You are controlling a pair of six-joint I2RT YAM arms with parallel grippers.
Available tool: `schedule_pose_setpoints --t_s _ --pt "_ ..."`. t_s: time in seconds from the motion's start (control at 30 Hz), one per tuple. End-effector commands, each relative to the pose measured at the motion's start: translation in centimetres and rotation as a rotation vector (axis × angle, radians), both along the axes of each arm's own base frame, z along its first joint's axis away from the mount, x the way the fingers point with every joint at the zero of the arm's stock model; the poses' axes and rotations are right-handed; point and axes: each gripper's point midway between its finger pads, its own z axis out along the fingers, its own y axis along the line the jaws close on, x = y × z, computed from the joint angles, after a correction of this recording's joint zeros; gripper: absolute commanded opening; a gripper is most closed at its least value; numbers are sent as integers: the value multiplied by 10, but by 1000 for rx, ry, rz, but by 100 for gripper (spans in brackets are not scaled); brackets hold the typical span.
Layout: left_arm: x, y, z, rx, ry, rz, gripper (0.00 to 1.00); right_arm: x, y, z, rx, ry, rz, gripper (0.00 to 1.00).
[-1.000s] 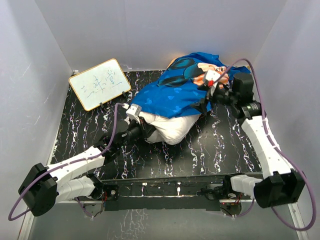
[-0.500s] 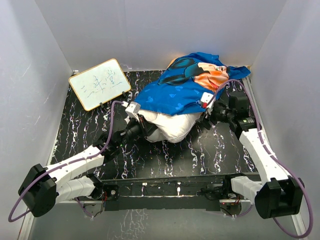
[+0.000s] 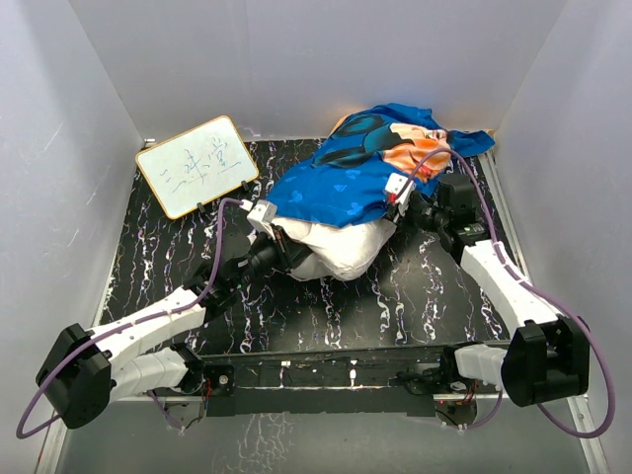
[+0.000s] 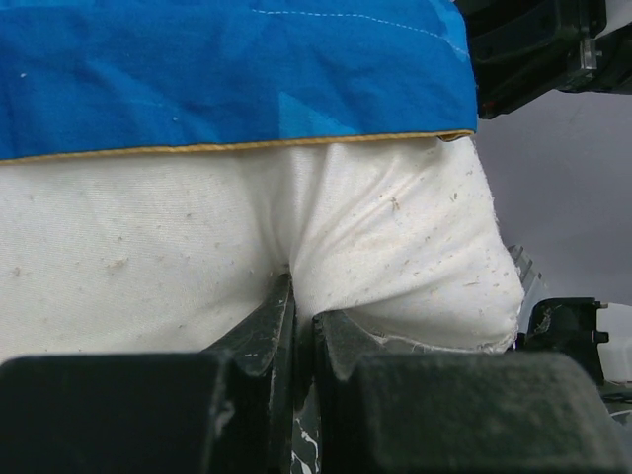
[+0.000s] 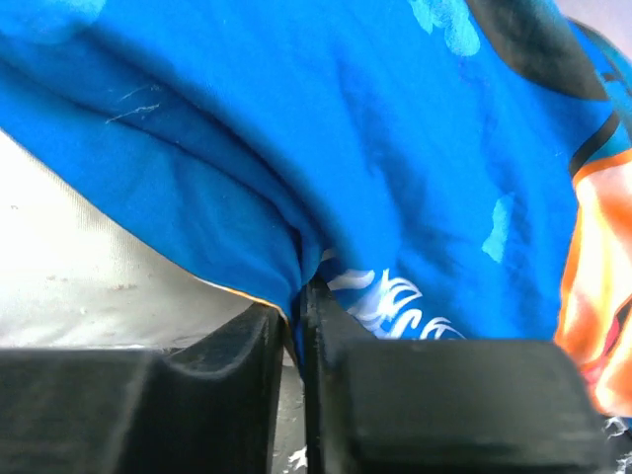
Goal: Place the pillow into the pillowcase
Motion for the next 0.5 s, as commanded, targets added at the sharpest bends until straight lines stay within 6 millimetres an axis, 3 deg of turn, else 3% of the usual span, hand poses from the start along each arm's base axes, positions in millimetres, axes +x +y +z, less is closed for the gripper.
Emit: schedule_pose_setpoints --t_s 0.0,0.07,0.13,0.17,0.23,0.27,0.37,0.43,0.47 --pt "-1 -9 80 -164 -140 -38 0 18 8 55 58 -98 -3 8" --pt "0 -9 85 -155 -148 -35 0 9 13 87 104 -121 28 8" --pt "2 -7 91 -146 -146 -20 0 -14 28 127 164 -131 141 8" --pt "5 -5 95 -139 -139 2 0 -28 37 161 207 -156 214 8" --pt "12 -3 103 -117 -109 36 0 -56 52 208 318 -133 332 8" --pt "16 -3 111 -105 -100 45 0 -70 59 246 364 -171 387 8" --pt "28 -5 134 -79 -77 62 0 -102 76 323 473 -223 506 8" --pt "37 -7 149 -89 -68 74 0 -117 85 357 528 -248 577 8" --pt "41 -7 156 -108 -60 78 0 -118 89 365 550 -241 596 8"
